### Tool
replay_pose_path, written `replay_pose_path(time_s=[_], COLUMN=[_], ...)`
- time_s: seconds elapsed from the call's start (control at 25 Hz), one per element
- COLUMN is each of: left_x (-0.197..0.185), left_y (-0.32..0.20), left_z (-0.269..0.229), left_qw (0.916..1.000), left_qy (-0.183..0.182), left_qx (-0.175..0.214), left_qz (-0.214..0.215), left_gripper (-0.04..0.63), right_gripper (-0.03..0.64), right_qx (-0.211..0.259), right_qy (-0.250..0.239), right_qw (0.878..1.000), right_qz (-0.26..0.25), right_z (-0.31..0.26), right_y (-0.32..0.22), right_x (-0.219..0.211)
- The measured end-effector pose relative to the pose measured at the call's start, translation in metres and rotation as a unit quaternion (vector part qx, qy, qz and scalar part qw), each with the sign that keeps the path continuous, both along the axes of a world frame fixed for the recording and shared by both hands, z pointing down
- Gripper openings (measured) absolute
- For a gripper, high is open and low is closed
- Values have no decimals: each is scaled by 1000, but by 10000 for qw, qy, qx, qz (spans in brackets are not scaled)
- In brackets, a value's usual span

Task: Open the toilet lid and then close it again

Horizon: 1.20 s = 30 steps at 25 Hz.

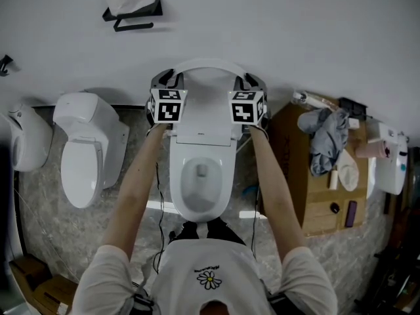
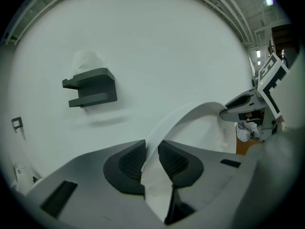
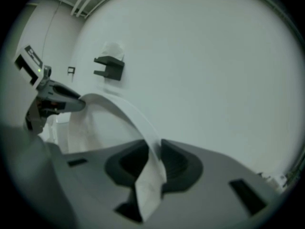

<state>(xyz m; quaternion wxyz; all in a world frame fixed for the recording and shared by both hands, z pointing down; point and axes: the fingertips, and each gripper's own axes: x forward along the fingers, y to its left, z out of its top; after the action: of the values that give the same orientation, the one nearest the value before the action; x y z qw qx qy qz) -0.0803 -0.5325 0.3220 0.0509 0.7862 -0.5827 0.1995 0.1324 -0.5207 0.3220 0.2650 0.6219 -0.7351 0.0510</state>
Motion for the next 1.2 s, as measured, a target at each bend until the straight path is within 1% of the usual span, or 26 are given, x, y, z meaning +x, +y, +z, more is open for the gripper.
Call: replay_pose_path(time_s=[0.16,0.36,0.56,0.96,1.08,1.2], left_x=[0,-1,0,0,-2,-3], left_y=[13,38,69,129,144,156], left_z=[-4,-5,-4,-4,-2,0], left_qw=[9999,9998,9994,9965,9957,9956], left_qy=[43,141,192,74,113,102], left_qx=[109,151,130,342,361,375], left_qz=[16,50,238,759,850,852], left_gripper=[106,112,117,126,132,133], right_gripper=[97,97,97,97,97,97], right_qx=[84,168,160,232,268,254], right_qy=[99,141,270,421,511,599], right_qw=[9999,9998,9995,9981,9977,9975], right_qz=[-18,-21,38,385,361,279], right_z=[-2,-5,-4,-4,-3,0], right_y=[12,36,68,128,142,154], right_x=[1,-1,-1,-3,-6,-7])
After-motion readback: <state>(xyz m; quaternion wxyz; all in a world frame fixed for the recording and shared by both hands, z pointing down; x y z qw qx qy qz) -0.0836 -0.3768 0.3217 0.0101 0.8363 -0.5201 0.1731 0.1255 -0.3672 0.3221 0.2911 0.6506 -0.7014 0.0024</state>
